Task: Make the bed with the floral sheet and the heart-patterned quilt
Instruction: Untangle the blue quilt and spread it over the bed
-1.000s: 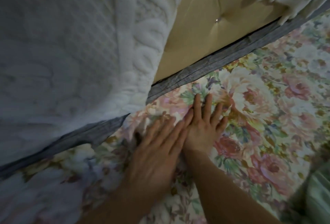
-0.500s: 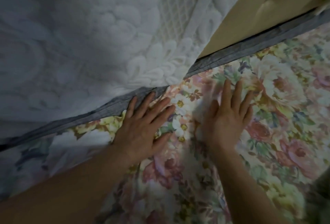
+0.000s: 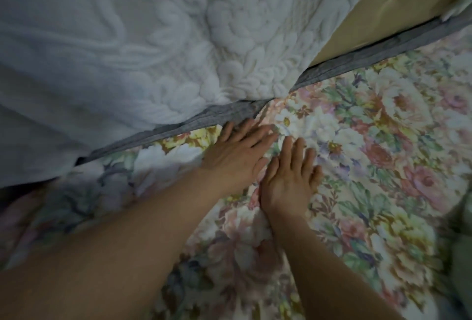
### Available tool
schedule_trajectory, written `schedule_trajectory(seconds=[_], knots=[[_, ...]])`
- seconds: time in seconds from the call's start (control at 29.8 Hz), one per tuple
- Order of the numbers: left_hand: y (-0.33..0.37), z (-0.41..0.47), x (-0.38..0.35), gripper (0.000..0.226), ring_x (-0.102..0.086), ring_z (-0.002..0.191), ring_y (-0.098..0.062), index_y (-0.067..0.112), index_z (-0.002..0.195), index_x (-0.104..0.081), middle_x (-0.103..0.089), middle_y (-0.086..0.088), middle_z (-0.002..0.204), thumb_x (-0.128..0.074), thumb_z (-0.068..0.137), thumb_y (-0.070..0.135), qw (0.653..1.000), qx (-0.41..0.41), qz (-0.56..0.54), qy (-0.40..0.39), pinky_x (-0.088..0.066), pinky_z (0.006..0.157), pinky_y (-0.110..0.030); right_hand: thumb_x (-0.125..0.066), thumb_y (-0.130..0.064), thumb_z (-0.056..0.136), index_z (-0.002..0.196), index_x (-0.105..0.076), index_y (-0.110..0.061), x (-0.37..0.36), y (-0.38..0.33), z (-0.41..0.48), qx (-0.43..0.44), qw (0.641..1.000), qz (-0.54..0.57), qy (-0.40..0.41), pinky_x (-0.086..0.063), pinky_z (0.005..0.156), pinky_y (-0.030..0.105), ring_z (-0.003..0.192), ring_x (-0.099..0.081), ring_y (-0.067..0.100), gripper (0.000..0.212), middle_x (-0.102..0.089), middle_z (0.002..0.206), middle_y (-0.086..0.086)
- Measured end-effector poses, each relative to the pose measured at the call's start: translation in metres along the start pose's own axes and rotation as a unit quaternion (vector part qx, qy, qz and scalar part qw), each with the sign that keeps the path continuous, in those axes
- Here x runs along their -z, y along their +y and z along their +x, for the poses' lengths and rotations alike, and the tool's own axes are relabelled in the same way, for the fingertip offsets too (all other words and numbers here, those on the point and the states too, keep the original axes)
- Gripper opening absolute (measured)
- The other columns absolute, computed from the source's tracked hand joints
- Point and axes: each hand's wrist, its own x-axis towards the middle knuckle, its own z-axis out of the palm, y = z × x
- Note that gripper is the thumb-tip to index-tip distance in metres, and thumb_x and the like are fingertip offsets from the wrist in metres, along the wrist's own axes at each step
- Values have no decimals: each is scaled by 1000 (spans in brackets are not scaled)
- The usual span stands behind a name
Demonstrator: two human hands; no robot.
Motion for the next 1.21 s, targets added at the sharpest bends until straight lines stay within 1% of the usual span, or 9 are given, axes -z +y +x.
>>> schedule_trajectory(seconds=[0.1,0.27,0.44,0.57,0.77,0.91,1.01,1.11,1.21], knots=[[-5,-65,24,76,-42,137,-35,13,146,-44,-46,-10,149,-59,74,-4,996,-2,-5,94,-32,112,-48,-23,-40,101,157,-11,-22,20,-5,4,-21,997,-31,-70,-8,117,52,150,-4,34,59,-8,164,5],[-67,-152,44,90,-58,107,-40,2,133,-56,-59,-21,126,-89,50,12,969,226,68,73,-51,89,-48,-50,5,85,137,-52,-11,76,-73,7,142,988,56,9,-41,93,40,116,-50,36,54,-50,137,12],[-93,-187,54,52,-60,88,-41,7,114,-67,-65,-19,101,-84,69,27,941,314,116,42,-47,75,-46,-49,-17,97,141,-47,-22,60,-139,16,256,953,-11,-162,-45,81,38,108,-59,38,44,-50,133,13],[-111,-202,59,43,-58,83,-39,4,90,-64,-61,-20,88,-82,69,37,925,355,133,23,-41,71,-46,-54,-16,95,124,-60,-16,60,-154,20,233,968,-48,-79,-38,70,36,99,-61,39,29,-55,123,14],[-143,-220,71,19,-63,62,-39,2,86,-54,-63,-24,75,-70,78,1,935,343,89,1,-48,48,-40,-57,-8,89,124,-63,-9,41,-169,2,214,963,163,5,-49,77,44,104,-58,38,35,-57,127,15],[-139,-219,72,34,-62,97,-40,10,108,-47,-60,-17,111,-60,94,38,931,365,5,-11,-46,71,-42,-55,-6,91,119,-64,-8,24,-170,-4,187,964,184,38,-46,68,41,97,-57,38,29,-54,126,17],[-129,-219,72,40,-63,102,-35,19,111,-51,-65,-10,112,-52,94,55,931,356,22,-74,-44,72,-37,-56,-4,91,114,-60,-3,15,-171,-11,192,967,168,10,-34,60,35,87,-56,40,24,-51,117,18],[-139,-227,87,24,-62,102,-40,17,109,-55,-64,-20,112,-45,101,37,920,391,28,12,-44,72,-40,-54,-7,93,139,-42,-4,26,-180,-21,147,967,207,-30,-39,69,33,117,-49,36,47,-35,147,16],[-143,-228,105,18,-61,91,-48,11,110,-51,-63,-27,105,-45,101,25,901,411,36,131,-37,64,-43,-48,-7,95,149,-31,-2,48,-186,-74,164,956,241,-22,-46,100,40,137,-37,31,56,-28,156,16]])
